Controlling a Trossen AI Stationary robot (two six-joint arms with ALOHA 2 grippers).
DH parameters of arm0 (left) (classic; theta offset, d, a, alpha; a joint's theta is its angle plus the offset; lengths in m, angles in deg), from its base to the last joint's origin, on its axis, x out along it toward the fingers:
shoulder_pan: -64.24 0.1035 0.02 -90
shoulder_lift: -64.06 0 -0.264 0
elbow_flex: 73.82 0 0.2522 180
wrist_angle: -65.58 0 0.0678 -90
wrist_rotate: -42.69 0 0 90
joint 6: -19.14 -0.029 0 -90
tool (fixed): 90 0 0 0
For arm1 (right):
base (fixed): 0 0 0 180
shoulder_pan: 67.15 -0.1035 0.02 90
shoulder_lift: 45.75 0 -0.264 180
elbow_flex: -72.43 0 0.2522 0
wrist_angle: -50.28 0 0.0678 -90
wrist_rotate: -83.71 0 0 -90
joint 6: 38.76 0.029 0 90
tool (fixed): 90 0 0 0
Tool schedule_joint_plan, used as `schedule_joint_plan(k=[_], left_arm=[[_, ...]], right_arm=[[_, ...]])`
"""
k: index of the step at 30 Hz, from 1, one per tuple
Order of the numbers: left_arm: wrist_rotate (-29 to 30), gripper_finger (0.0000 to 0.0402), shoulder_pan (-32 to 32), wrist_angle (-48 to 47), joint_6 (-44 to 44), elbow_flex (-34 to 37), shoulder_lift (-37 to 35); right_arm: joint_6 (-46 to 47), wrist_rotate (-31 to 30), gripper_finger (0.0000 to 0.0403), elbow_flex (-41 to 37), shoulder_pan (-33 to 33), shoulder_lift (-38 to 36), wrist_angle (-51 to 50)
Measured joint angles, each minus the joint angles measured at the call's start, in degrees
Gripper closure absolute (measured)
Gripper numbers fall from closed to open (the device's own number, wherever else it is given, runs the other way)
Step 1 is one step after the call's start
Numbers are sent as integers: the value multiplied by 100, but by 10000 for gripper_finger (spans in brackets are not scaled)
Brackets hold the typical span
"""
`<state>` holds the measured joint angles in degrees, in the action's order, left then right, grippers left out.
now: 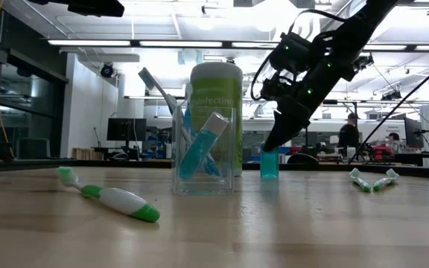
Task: Pick & Place toothbrushing station
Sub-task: Put the mouthwash into the transparent organizer
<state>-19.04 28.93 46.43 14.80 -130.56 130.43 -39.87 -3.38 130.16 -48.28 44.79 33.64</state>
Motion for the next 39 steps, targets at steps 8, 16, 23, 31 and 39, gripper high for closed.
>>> schedule_joint_plan(k=[8,16,23,31,39], left_arm=[[2,222,0,1,0,-1,0],[2,222,0,0,0,0,0],[2,222,0,0,0,0,0],[2,222,0,2,0,0,0],[2,222,0,2,2,0,-2]], right_arm=[[81,-113,215,0,0,0,5],[83,-130,216,0,0,0,6],[73,-126,270,0,0,0,5],[-19,-104,319,0,-9,0,7],[131,-103,319,1,-11,-7,-32]])
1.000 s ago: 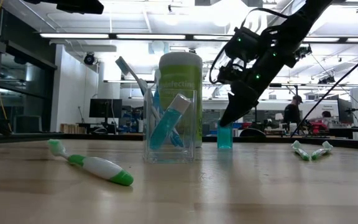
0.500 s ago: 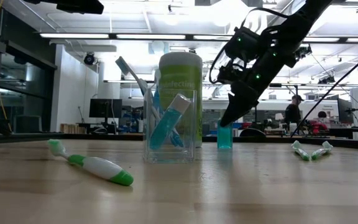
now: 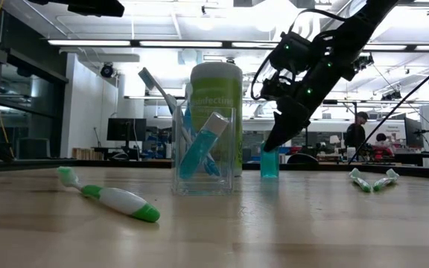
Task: Pick & Place toothbrushing station
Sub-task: Put the mouthwash into the transparent organizer
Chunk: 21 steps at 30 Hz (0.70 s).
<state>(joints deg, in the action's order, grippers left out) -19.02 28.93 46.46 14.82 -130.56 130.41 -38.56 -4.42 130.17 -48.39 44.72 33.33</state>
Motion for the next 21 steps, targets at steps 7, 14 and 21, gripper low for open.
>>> schedule_joint_plan(k=[7,14,21], left_arm=[[0,222,0,0,0,0,0],[0,222,0,0,0,0,0],[1,222,0,0,6,0,-2]], right_arm=[[20,60,319,1,-2,-48,-77],[48,-27,319,-1,-153,-441,-182],[529,-44,319,1,-527,-1107,-655]])
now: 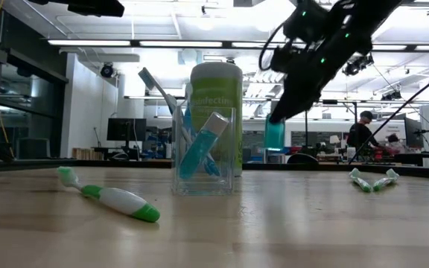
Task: Pick & Place toothbrushing station
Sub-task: Put the mouthwash into the transparent organizer
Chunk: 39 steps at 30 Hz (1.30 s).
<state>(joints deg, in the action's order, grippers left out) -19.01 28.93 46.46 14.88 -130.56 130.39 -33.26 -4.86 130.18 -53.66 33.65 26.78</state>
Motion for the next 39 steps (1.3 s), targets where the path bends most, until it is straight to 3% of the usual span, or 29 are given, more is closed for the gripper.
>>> schedule_joint_plan(k=[7,15,23,30,39], left_arm=[[1,222,-2,0,4,0,0],[1,222,0,101,17,0,0],[1,222,-2,175,-21,0,0],[1,222,-2,175,-22,0,0],[1,222,-137,159,-1,0,0]], right_arm=[[412,-13,319,-2,-795,-523,-55],[627,-296,319,169,-1551,-601,259],[339,-422,319,627,-1818,-503,542],[260,-95,319,636,-1828,-74,1183],[196,-114,319,718,-1984,436,1650]])
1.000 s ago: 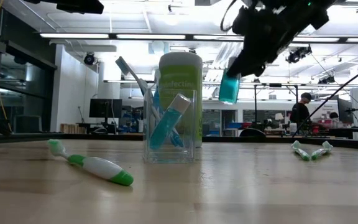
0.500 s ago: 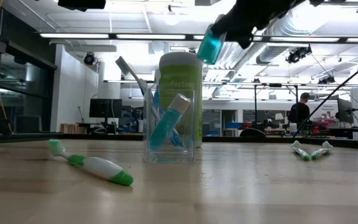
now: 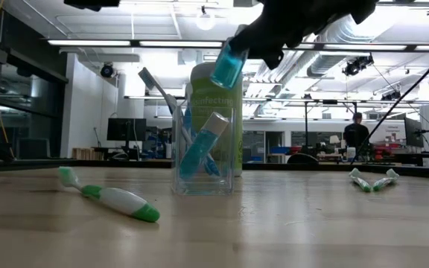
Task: Pick & Place toothbrushing station
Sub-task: Put the mouthwash into the transparent organizer
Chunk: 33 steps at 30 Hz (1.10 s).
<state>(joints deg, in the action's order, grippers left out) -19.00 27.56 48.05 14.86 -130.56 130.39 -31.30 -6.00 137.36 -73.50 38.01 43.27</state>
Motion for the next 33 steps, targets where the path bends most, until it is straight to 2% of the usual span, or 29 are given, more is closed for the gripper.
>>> schedule_joint_plan(k=[4,14,19,26,33], left_arm=[[0,222,-154,-4,3,0,0],[4,222,-372,-71,163,-2,0],[5,222,-451,-102,173,-2,0],[4,222,-451,-105,173,-2,0],[4,222,-451,-107,172,-2,0]], right_arm=[[-121,-13,319,401,-88,216,-134],[-474,-171,319,1600,-149,1110,-1352],[-593,-337,319,1682,-134,1249,-1413],[-475,-331,319,1686,-62,1239,-1569],[-427,-282,319,1697,-8,1524,-1482]])
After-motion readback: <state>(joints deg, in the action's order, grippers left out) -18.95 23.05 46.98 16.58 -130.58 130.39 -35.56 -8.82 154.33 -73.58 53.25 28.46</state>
